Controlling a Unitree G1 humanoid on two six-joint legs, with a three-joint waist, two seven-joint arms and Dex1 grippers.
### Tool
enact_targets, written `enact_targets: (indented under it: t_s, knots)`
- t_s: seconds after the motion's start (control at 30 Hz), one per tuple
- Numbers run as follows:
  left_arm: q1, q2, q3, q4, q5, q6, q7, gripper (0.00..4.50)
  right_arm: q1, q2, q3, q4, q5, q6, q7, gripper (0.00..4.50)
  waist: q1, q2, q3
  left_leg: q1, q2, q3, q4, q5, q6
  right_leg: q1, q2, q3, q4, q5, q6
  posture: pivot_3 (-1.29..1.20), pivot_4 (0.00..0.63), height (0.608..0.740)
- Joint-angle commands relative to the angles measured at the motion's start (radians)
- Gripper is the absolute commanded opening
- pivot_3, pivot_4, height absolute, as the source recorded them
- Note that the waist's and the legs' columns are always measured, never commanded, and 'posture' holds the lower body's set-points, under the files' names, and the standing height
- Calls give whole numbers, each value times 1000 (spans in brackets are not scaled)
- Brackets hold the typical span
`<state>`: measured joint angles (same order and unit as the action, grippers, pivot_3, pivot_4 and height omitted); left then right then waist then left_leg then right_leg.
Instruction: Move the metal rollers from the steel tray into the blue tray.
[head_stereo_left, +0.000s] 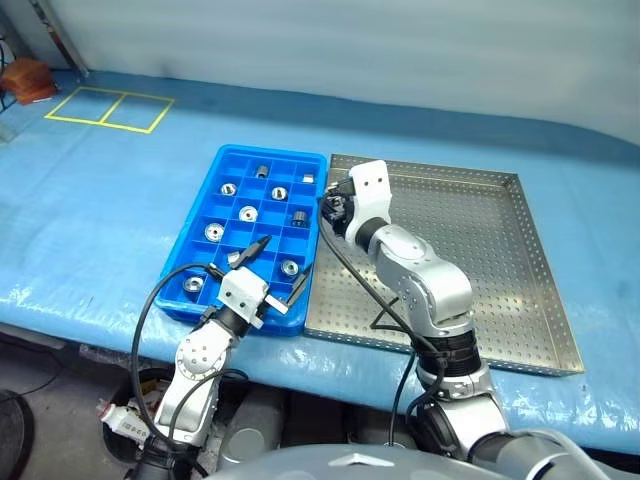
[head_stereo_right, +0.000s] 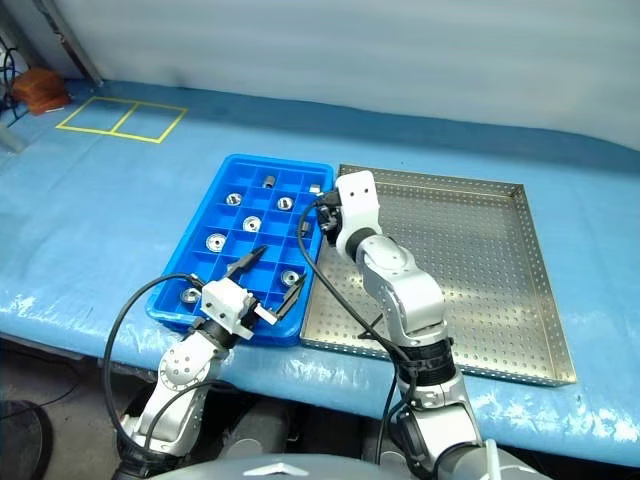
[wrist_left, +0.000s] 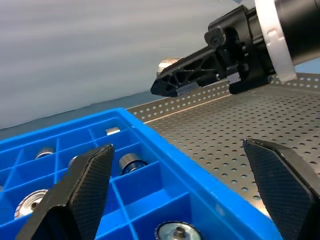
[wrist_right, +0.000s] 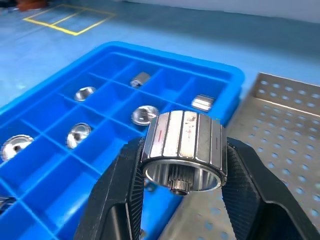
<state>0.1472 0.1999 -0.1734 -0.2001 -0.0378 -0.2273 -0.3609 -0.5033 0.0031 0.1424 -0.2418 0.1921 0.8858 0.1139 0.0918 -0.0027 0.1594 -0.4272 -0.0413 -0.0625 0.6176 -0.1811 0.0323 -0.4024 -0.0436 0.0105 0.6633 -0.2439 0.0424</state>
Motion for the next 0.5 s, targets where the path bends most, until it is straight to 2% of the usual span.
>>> enact_targets:
  t_s: [0.03,0.17,0.3,0.5]
  knots:
    - [111,-6,6,-148,53,-14,61,4500,-48,11,28,29,10,-21,41,1796,9,0,0,-1,0,0,0,0,0,-2,0,0,0,0,0,395,150,740]
    - [215,-32,1,-257,107,12,126,4500,-80,30,64,130,2,-75,78,1796,53,-1,0,-4,-1,1,-2,-1,-1,-7,-1,2,-2,0,0,440,150,740]
    - [240,-45,2,-296,144,41,160,4500,-97,43,76,216,-11,-121,102,1796,113,-1,0,-4,1,0,-2,0,-2,-9,0,-1,-2,-2,-3,495,150,740]
    - [253,-53,-11,-324,162,68,180,4500,-83,41,78,284,-28,-143,116,1796,211,-1,0,-5,0,2,-2,-1,-3,-10,1,-1,-4,-4,2,512,150,740]
